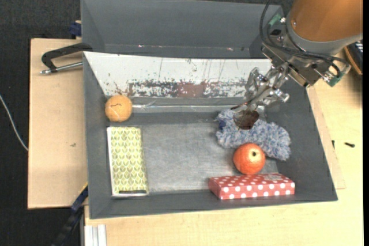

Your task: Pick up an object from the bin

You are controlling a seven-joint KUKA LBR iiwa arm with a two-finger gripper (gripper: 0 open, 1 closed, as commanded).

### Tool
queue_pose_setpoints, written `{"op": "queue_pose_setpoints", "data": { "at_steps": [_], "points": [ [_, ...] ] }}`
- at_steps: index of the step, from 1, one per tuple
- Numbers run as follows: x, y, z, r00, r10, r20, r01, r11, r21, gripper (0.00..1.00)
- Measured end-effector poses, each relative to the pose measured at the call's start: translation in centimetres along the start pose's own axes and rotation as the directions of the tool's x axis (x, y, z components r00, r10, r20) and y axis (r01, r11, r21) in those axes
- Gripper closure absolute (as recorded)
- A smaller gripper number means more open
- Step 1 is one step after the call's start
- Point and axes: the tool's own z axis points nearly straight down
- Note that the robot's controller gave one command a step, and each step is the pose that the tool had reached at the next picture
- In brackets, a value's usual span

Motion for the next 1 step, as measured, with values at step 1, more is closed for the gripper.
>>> {"op": "queue_pose_setpoints", "data": {
  "at_steps": [1],
  "points": [
    [0.10,-0.09,-0.07,1.000,0.001,0.000,-0.001,1.000,-0.001,1.00]
  ]
}}
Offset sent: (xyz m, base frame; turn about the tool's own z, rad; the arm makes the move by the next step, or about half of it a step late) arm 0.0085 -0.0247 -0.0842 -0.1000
